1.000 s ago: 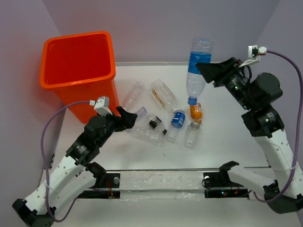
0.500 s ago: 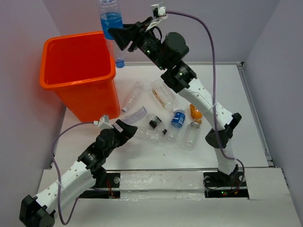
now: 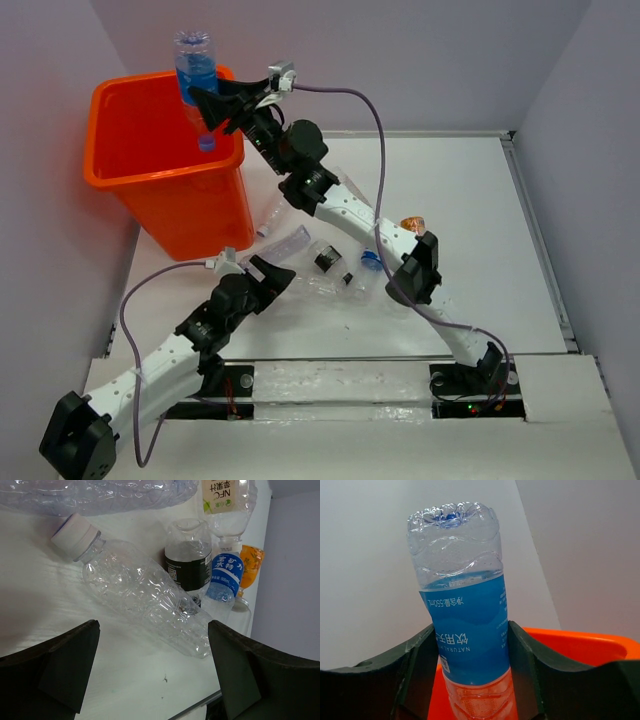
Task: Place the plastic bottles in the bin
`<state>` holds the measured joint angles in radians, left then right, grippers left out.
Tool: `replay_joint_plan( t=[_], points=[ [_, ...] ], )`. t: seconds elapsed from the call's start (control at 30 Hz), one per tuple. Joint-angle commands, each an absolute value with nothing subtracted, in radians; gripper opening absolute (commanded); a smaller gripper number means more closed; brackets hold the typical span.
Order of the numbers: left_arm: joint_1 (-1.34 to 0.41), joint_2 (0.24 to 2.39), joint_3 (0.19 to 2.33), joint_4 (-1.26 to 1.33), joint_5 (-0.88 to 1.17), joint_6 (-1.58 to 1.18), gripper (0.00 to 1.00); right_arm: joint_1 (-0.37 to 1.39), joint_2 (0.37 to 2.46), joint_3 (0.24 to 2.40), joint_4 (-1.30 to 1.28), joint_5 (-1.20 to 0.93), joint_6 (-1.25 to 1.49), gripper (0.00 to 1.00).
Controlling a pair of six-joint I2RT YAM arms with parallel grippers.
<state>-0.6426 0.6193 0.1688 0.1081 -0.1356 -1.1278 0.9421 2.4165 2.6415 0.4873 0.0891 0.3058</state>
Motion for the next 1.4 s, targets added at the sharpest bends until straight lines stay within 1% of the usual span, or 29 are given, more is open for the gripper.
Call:
replay_joint_plan(
  t=[0.0,0.03,0.1,0.17,0.23,0.3,0.33,0.4,0.43,0.47,0.5,0.53,0.57,0.6,0.63,0.7,0.73,0.77,0.87,1.03,1.13,1.17,1.23,1.27,1.3,1.33,1.37],
  points=[
    [-0.65,0.641,0.147,0.209,-0.136,-1.147,0.99,0.943,2.436,2.658,0.572,0.124,0.29,0.67],
    [-0.65,0.644,0.144,0.21,-0.14,-1.15,0.99,0.953,2.434,2.648,0.559,0.106,0.281,0.83],
    [-0.65,0.655,0.146,0.224,-0.153,-1.161,0.99,0.962,2.401,2.631,0.503,0.069,0.241,0.96],
    [-0.65,0.675,0.152,0.236,-0.164,-1.169,0.99,0.971,2.363,2.629,0.41,0.039,0.206,0.99],
    [-0.65,0.718,0.169,0.25,-0.175,-1.172,0.99,0.971,2.306,2.609,0.332,0.014,0.164,1.0],
    [-0.655,0.759,0.181,0.265,-0.184,-1.183,0.99,0.971,2.163,2.464,0.264,0.014,0.114,1.0],
    [-0.657,0.771,0.187,0.273,-0.196,-1.189,0.99,0.971,2.038,2.389,0.253,0.014,0.101,1.0],
    [-0.658,0.793,0.189,0.287,-0.21,-1.198,0.99,0.959,1.91,2.233,0.238,0.009,0.089,1.0],
    [-0.66,0.817,0.19,0.297,-0.224,-1.206,0.99,0.934,1.784,1.987,0.232,0.017,0.087,1.0],
    [-0.66,0.818,0.19,0.305,-0.233,-1.206,0.99,0.925,1.72,1.985,0.23,0.02,0.087,1.0],
    [-0.66,0.83,0.19,0.314,-0.242,-1.21,0.99,0.925,1.656,1.901,0.227,0.028,0.092,1.0],
    [-0.661,0.839,0.192,0.321,-0.256,-1.213,0.99,0.913,1.594,1.737,0.222,0.044,0.092,1.0],
    [-0.661,0.847,0.195,0.327,-0.264,-1.216,0.99,0.913,1.535,1.654,0.221,0.057,0.086,1.0],
    [-0.664,0.871,0.204,0.336,-0.276,-1.216,0.99,0.913,1.423,1.575,0.221,0.069,0.09,1.0],
    [-0.666,0.886,0.212,0.337,-0.299,-1.221,0.99,0.913,1.367,1.424,0.219,0.08,0.089,1.0],
    [-0.669,0.934,0.23,0.35,-0.317,-1.233,0.99,0.904,1.228,1.292,0.221,0.097,0.115,1.0],
    [-0.67,0.954,0.236,0.356,-0.327,-1.245,0.99,0.904,1.189,1.232,0.221,0.101,0.123,0.99],
    [-0.672,0.969,0.242,0.365,-0.327,-1.247,0.99,0.904,1.155,1.127,0.212,0.104,0.13,0.99],
    [-0.675,1.046,0.285,0.367,-0.331,-1.253,0.99,0.904,1.063,0.978,0.135,0.144,0.192,0.99],
    [-0.678,1.153,0.313,0.367,-0.336,-1.264,0.98,0.904,1.02,0.798,0.016,0.222,0.36,0.99],
    [-0.686,1.184,0.313,0.364,-0.354,-1.272,0.9,0.904,1.016,0.733,-0.076,0.323,0.46,0.99],
    [-0.692,1.184,0.307,0.364,-0.374,-1.281,0.84,0.904,1.006,0.721,-0.115,0.383,0.483,0.99],
    [-0.71,1.177,0.29,0.362,-0.397,-1.296,0.76,0.904,0.994,0.699,-0.147,0.463,0.544,0.99],
    [-0.715,1.175,0.285,0.354,-0.419,-1.299,0.71,0.904,0.988,0.686,-0.188,0.553,0.566,0.99],
    [-0.719,1.167,0.279,0.35,-0.428,-1.299,0.68,0.904,0.982,0.683,-0.207,0.592,0.602,0.99],
    [-0.722,1.163,0.276,0.339,-0.436,-1.298,0.61,0.904,0.98,0.677,-0.245,0.66,0.617,0.99],
    [-0.726,1.16,0.278,0.331,-0.44,-1.295,0.58,0.894,0.98,0.675,-0.267,0.688,0.63,1.0]
  ],
)
